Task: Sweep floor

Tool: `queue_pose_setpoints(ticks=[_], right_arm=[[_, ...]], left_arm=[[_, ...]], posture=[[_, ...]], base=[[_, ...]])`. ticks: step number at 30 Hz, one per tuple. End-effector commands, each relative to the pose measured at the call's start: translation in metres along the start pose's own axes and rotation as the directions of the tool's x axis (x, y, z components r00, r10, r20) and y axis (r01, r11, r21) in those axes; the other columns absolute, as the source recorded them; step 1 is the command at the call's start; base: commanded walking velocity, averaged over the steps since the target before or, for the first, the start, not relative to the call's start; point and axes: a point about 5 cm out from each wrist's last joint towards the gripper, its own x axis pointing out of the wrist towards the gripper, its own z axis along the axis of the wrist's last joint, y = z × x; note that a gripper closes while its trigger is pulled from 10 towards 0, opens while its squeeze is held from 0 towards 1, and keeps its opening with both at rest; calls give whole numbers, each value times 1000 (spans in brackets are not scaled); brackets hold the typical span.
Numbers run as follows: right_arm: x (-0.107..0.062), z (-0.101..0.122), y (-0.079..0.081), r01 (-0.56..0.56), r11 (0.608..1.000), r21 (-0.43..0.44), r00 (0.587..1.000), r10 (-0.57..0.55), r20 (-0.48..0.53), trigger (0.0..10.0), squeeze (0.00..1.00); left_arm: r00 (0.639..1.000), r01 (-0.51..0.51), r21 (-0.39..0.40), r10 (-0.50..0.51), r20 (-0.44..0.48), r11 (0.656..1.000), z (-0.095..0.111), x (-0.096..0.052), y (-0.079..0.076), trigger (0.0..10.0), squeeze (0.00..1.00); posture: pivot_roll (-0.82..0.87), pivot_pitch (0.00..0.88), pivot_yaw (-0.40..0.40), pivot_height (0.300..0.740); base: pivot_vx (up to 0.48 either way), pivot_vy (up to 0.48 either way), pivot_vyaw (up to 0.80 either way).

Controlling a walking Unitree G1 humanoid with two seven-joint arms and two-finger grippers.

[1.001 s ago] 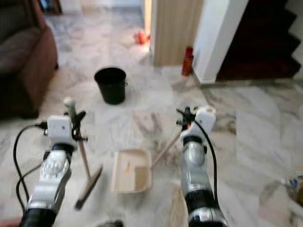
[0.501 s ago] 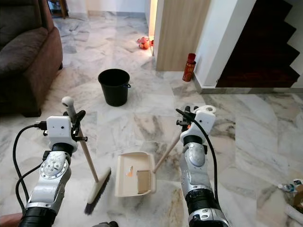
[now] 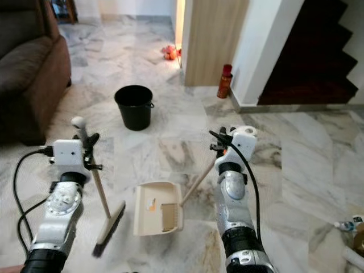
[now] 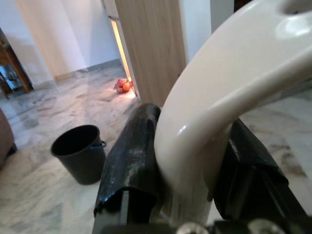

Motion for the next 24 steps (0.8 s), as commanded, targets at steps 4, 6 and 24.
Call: queue_pose_setpoints(ticks=[4, 6, 24], right_arm=[[4, 11, 9, -23, 1000, 11, 999, 23, 49, 10000, 0], [4, 11, 9, -24, 1000, 13, 999, 23, 49, 10000, 0], [4, 11, 10, -34, 999, 17, 998, 33, 46, 10000, 0]], left_arm=[[999, -22, 16, 22, 28, 1000, 6, 3, 6, 10000, 0], [999, -23, 17, 23, 27, 1000, 6, 3, 6, 10000, 0], [999, -32, 19, 31, 24, 999, 6, 4, 7, 10000, 0]], posture=[[50, 39, -67, 740], [50, 39, -67, 740], [49, 40, -67, 740]], base=[[296, 0, 603], [296, 0, 438], [296, 0, 143]])
